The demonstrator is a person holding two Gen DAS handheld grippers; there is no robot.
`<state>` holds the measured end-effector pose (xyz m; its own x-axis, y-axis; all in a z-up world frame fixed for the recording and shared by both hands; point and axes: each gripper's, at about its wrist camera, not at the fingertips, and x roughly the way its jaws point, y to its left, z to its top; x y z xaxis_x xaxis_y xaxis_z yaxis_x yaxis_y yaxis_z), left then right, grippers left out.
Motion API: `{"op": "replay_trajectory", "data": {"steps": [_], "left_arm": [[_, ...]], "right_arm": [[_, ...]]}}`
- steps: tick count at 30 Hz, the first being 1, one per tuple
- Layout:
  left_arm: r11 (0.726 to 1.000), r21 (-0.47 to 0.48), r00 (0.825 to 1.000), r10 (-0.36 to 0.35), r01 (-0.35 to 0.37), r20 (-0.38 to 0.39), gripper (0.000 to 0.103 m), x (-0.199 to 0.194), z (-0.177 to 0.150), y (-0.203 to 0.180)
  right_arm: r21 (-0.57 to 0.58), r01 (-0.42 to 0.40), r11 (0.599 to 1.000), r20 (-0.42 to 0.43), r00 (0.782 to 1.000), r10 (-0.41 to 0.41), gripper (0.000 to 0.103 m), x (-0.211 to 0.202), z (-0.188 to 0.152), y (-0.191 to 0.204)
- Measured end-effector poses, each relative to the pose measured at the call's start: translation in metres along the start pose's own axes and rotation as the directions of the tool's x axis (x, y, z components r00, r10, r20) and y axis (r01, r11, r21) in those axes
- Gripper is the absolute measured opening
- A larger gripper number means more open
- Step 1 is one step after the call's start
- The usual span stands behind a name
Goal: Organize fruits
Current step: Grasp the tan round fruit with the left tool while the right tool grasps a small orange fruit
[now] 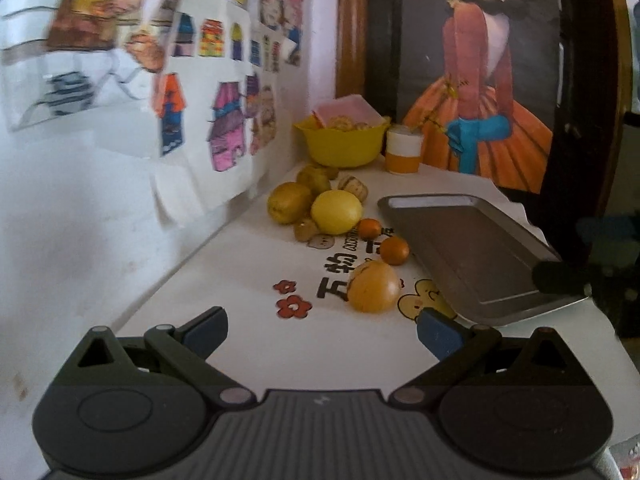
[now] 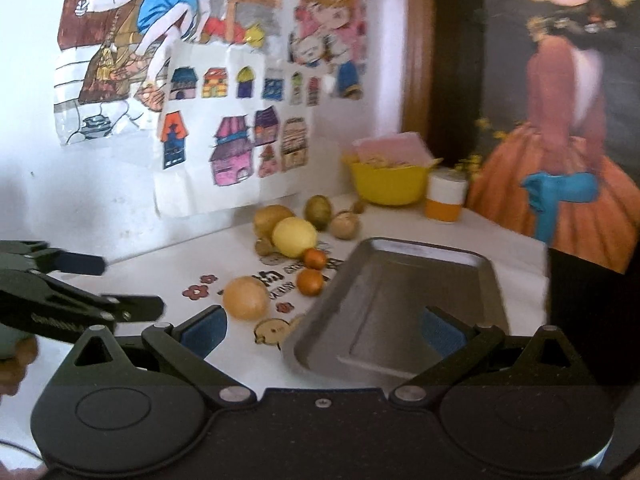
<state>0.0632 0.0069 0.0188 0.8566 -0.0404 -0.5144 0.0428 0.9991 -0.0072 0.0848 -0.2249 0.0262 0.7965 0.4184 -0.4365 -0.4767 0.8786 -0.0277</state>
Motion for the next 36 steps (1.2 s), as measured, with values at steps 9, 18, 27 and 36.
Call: {"op": "replay_trajectory", "data": {"steps": [9,18,27,36], "left_arm": [[0.997,0.033,0.995,-0.062,0.064,-0.076,0.103,0.056,0.014,-0.009],[0.996,0.015,0.988,-0.086,0.089,-0.126,0.100,0.093,0.022,-0.007],[0.991,0.034,0.983,-0.126,0.131,-0.132,0.088,0.102,0.022,-0.012],[0.987,0.022,0.977,-0.154,0.159,-0.147,0.064,0.109,0.022,-0.018]], "right_arm": [[-0.127,-0.115,0.985,-0.080,0.991,0.106,0.102,0.071,0.037,-0.020],[-0.147,-0.217,0.965,-0.155,0.969,0.194,0.085,0.132,0.048,-0.031],[-0.163,-0.288,0.943,-0.214,0.944,0.252,0.066,0.165,0.042,-0.032],[-0.165,-0.304,0.938,-0.264,0.930,0.255,0.049,0.184,0.036,-0.027]]}}
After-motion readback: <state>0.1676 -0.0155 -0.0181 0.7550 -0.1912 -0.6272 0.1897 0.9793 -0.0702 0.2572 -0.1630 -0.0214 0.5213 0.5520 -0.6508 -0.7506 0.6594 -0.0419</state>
